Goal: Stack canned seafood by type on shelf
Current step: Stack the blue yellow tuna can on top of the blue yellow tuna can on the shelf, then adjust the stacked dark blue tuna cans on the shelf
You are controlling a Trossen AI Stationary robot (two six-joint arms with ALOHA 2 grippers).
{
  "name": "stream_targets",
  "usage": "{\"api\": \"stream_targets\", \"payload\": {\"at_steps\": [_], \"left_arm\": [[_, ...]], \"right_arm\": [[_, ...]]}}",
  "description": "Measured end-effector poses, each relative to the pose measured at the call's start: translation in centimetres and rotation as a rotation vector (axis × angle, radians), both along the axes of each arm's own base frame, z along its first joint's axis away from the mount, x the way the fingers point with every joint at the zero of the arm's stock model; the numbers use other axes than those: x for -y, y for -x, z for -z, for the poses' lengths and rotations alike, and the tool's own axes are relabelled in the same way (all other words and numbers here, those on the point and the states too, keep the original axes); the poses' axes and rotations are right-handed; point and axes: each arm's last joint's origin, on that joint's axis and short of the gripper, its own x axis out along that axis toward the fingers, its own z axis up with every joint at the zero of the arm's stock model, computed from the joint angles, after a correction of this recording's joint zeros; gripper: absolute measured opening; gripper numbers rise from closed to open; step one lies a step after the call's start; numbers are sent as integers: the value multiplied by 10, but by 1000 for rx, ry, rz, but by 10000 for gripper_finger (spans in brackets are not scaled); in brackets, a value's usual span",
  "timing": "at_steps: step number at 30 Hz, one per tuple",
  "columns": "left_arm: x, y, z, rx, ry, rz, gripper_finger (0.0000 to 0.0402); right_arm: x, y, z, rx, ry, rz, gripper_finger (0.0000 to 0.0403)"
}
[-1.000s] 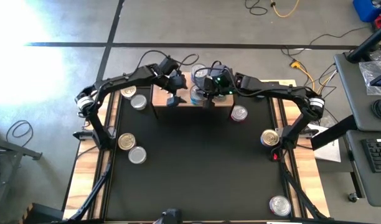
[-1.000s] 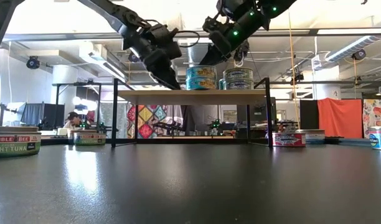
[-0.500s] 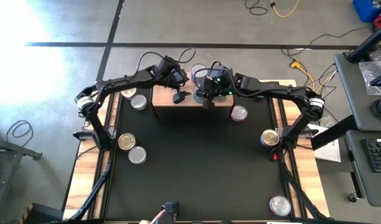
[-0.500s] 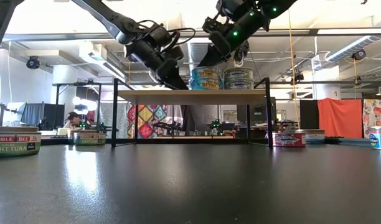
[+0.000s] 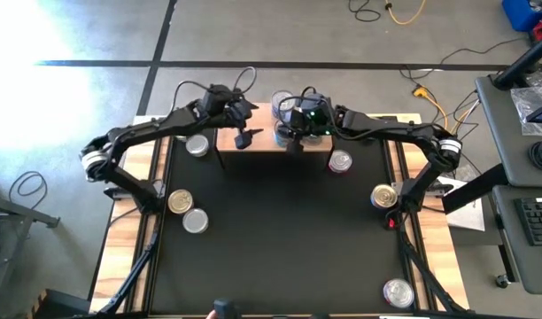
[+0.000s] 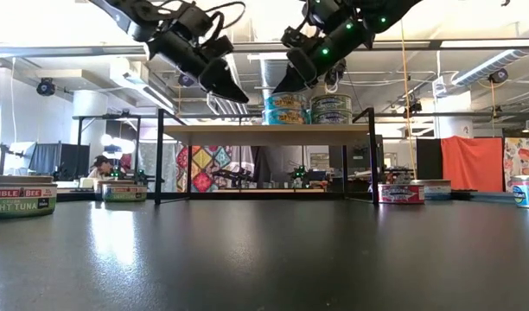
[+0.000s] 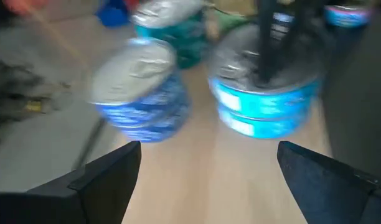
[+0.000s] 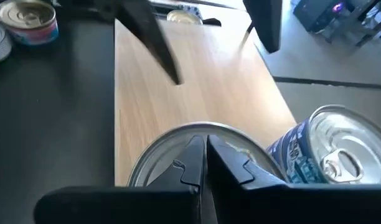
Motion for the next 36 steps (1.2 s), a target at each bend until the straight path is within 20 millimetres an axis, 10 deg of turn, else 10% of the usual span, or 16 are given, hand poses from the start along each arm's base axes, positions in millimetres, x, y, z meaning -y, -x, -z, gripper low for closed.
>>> {"api": "stream_targets", "payload": {"at_steps": [13, 19, 27, 36], "left_arm": [[-7, 6, 5, -7, -156, -123, 359], [-39, -8, 19, -5, -184, -158, 359], [-89, -32, 25, -83, -199, -315, 353], [-94, -41, 39, -129, -155, -296, 333]], "right_arm": [[6, -8, -3, 45, 30, 32, 13], [-6, 8, -45, 107, 32, 22, 13], [-14, 27, -45, -14, -42, 65, 13], [-15, 32, -39, -58, -32, 116, 13]]}}
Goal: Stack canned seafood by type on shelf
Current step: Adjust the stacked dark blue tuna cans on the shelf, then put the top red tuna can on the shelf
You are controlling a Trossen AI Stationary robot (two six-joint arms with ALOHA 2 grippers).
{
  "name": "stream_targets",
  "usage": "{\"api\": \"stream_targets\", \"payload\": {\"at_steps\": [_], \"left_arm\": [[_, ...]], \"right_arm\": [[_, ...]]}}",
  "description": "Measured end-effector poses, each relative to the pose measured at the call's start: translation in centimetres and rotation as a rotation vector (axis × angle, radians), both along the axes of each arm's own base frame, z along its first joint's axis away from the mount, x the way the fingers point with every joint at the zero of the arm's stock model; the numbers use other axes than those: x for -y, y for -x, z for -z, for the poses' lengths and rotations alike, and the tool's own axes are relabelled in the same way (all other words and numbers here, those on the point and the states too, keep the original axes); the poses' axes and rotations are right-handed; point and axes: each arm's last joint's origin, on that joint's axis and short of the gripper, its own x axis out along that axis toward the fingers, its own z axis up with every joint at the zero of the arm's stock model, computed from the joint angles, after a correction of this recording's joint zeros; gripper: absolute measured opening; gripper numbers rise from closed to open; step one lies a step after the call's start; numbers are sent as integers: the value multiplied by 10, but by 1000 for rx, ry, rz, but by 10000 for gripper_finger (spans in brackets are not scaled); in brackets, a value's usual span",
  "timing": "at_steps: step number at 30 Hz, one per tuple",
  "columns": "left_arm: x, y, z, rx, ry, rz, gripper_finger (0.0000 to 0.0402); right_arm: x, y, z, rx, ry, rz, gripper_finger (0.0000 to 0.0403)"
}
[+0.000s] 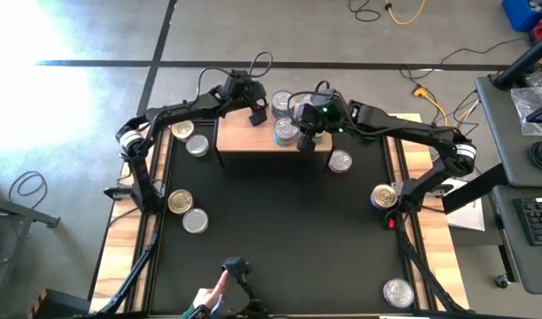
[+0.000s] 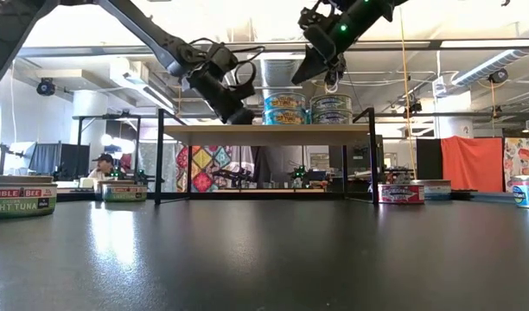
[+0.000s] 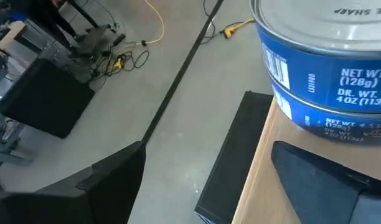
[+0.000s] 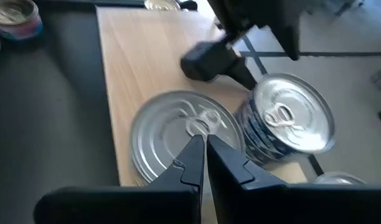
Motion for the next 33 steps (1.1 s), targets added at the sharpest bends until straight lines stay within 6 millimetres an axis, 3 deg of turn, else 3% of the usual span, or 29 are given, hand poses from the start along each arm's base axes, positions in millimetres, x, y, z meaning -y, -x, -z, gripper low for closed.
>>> {"api": "stream_targets", "payload": {"at_steps": [7, 14, 18, 21, 26, 30, 33], "left_arm": [[2, -3, -4, 94, 21, 62, 331], [4, -2, -1, 73, 41, 65, 331], [10, 6, -21, 102, 8, 62, 331], [21, 19, -46, 143, -31, 64, 331], [65, 49, -81, 277, -31, 188, 331], [116, 68, -83, 395, 97, 515, 331], [155, 78, -81, 435, 107, 653, 331]], "right_arm": [[0, 2, 0, -14, 12, 24, 13], [-2, 7, 1, -43, -15, 34, 13], [-9, 16, -7, -53, -29, 36, 13], [-26, 22, -18, -28, 13, -6, 13], [-64, 31, -34, 77, 92, -80, 13], [-96, 40, -37, 149, 108, -180, 13], [-120, 43, -31, 180, 85, -258, 13]]}}
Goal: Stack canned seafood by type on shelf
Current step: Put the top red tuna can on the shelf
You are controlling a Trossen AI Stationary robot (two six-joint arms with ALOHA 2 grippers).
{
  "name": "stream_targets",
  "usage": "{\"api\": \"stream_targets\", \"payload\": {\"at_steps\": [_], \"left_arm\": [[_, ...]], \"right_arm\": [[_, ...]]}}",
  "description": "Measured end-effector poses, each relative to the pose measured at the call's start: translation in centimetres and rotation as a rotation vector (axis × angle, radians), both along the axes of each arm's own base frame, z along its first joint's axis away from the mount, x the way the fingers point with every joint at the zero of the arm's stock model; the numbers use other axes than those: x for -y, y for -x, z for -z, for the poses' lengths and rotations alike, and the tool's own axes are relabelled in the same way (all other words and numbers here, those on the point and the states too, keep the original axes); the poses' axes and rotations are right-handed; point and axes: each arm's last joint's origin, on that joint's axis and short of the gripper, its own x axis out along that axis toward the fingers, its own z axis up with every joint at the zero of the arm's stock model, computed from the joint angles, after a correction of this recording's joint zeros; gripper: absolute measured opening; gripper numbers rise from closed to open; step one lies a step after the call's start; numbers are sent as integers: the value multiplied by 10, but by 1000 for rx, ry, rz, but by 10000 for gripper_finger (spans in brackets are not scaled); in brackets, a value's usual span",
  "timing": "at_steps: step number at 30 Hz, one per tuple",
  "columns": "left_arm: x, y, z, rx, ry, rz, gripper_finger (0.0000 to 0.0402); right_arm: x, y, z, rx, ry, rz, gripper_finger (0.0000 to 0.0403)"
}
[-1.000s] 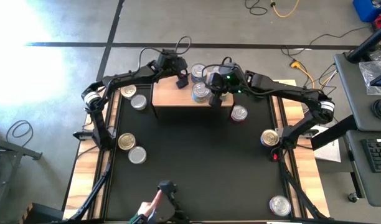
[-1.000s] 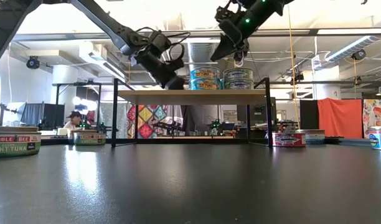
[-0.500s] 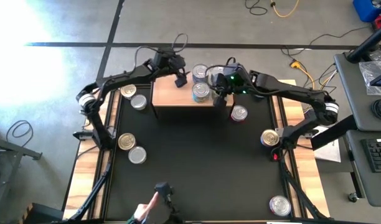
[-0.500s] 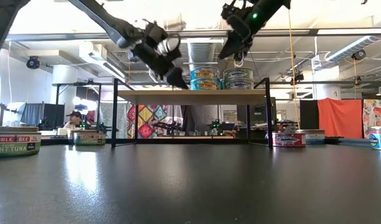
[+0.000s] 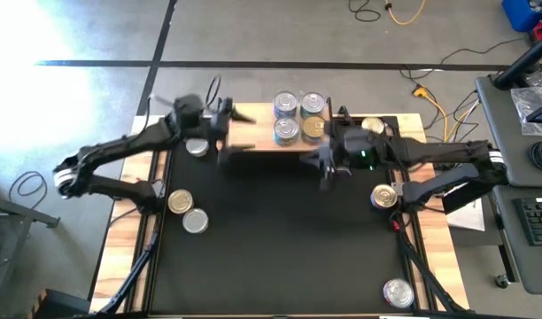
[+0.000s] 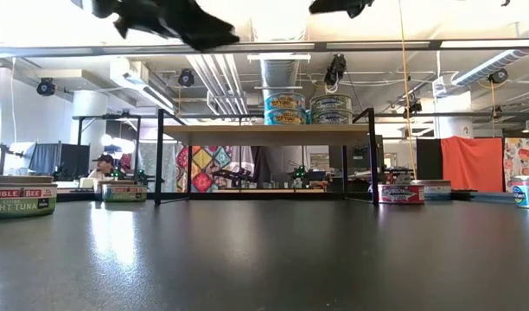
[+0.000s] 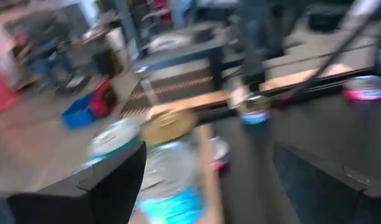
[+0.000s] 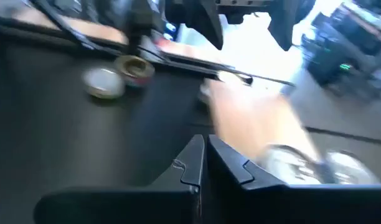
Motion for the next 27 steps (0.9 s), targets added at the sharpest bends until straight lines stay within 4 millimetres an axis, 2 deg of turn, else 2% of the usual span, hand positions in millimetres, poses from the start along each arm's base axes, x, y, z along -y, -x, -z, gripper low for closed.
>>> {"api": "stream_targets", "payload": {"at_steps": [5, 8, 11, 16, 21, 24, 27], "left_arm": [[63, 9, 14, 5, 24, 179, 331], [97, 12, 19, 13, 21, 214, 331], [123, 16, 29, -15, 37, 211, 331], [158, 26, 42, -44, 119, 343, 331], [181, 32, 59, -21, 235, 432, 331], [191, 37, 74, -6, 281, 477, 331], [197, 40, 87, 44, 329, 487, 331]], "right_arm": [[-41, 0, 16, 44, -90, -115, 13], [-64, 0, 27, 27, -180, -150, 13], [-86, 3, 37, 22, -238, -109, 13], [-112, 17, 63, -78, -401, 27, 13], [-124, 38, 96, -267, -583, 209, 13], [-119, 53, 118, -376, -609, 400, 13], [-108, 63, 136, -361, -585, 598, 13]]}}
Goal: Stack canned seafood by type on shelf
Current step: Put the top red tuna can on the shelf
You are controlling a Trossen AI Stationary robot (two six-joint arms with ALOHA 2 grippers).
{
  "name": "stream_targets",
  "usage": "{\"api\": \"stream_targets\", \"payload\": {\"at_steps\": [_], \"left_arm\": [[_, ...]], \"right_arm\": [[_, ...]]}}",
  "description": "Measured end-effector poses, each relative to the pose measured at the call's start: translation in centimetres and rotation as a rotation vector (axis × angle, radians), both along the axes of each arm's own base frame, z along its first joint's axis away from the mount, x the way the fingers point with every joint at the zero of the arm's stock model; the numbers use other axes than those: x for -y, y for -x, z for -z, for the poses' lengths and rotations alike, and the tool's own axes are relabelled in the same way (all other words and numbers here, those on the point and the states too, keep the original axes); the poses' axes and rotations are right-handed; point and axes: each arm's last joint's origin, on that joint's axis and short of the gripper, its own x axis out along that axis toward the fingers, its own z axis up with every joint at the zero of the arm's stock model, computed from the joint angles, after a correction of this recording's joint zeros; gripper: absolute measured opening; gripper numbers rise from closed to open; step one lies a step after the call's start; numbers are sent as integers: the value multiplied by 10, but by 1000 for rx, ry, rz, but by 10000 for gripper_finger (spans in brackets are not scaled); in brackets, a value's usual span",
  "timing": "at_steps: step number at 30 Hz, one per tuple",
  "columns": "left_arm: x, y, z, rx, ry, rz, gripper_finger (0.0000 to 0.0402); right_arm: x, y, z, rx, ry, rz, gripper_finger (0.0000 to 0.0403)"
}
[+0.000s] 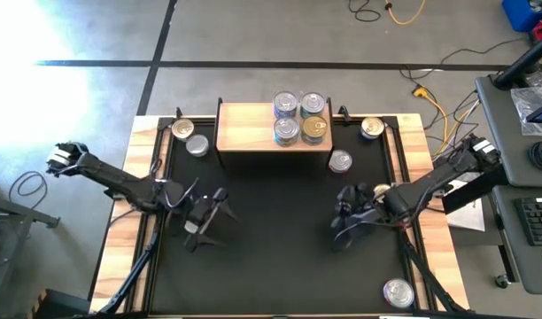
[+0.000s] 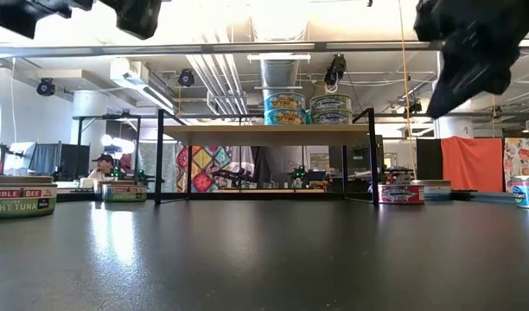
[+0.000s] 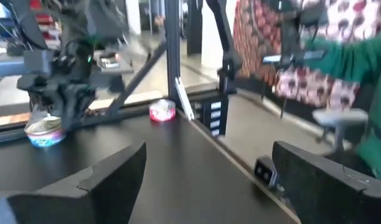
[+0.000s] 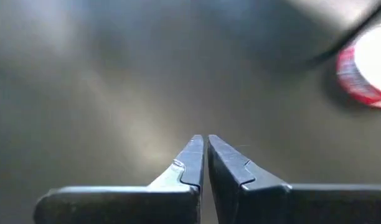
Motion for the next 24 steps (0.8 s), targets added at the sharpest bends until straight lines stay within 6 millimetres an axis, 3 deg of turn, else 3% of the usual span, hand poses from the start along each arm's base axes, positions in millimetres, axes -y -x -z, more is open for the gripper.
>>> {"api": "stream_targets", "payload": {"at_steps": [4, 11, 17, 20, 24], "left_arm": [[6, 2, 14, 27, 90, 8, 331], [16, -5, 35, -70, 117, 30, 331], [22, -20, 40, -103, 96, 29, 331], [25, -27, 32, -63, 72, 34, 331], [26, -29, 26, -60, 34, 35, 331]], "right_arm": [[21, 3, 16, 19, 109, 175, 13], [84, 9, 50, -103, 113, 494, 13], [127, 7, 58, -104, 116, 539, 13], [145, 2, 58, -57, 102, 506, 13], [163, 11, 62, -94, 115, 553, 13]]}}
